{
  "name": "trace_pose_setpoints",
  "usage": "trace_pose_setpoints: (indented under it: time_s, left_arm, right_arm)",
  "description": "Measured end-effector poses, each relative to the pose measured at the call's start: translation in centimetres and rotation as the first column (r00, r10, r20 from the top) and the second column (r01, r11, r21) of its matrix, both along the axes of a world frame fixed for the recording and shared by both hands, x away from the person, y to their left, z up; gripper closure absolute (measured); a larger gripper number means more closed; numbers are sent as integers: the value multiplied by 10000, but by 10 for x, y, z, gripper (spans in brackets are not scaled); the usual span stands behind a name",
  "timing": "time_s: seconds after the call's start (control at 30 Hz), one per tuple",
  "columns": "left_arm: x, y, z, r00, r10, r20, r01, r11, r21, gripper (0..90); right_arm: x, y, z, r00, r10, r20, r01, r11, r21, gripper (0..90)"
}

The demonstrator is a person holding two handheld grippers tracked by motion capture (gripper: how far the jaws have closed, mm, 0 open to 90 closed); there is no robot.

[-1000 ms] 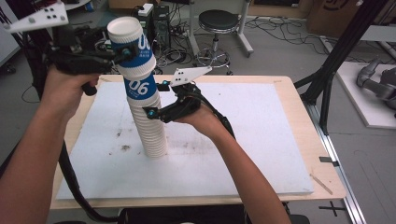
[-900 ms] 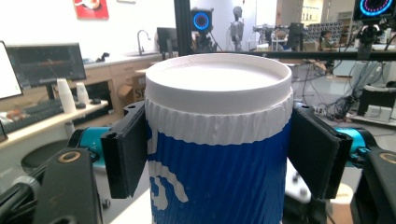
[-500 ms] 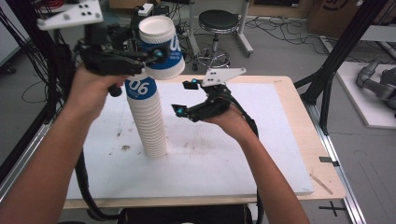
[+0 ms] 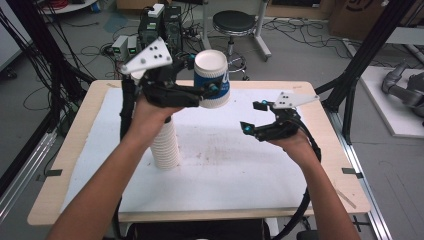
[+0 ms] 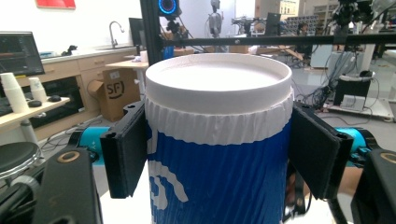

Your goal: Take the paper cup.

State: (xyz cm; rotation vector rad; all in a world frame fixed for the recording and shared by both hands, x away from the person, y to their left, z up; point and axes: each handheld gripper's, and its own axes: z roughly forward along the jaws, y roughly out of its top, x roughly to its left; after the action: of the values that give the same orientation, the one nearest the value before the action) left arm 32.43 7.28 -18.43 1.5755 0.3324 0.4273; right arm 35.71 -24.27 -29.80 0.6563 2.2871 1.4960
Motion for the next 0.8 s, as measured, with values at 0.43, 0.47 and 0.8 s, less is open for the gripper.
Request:
trace_pose_setpoints:
  time_s: [0.43,0.47,0.8]
  left_arm:
    - [15,-26,-89,9967,-382,-720,392,9991,132,267]
    - [18,-29,-102,9957,-400,-839,421,9988,243,267]
    - [32,-31,-141,9918,-112,-1273,160,9992,368,267]
  right_arm:
    - [-11,-49,-48,9913,-1285,-277,1281,9917,-141,154]
    - [-11,-50,-52,9905,-1343,-290,1341,9909,-110,154]
    - [-16,-55,-69,9883,-1481,-358,1486,9889,101,154]
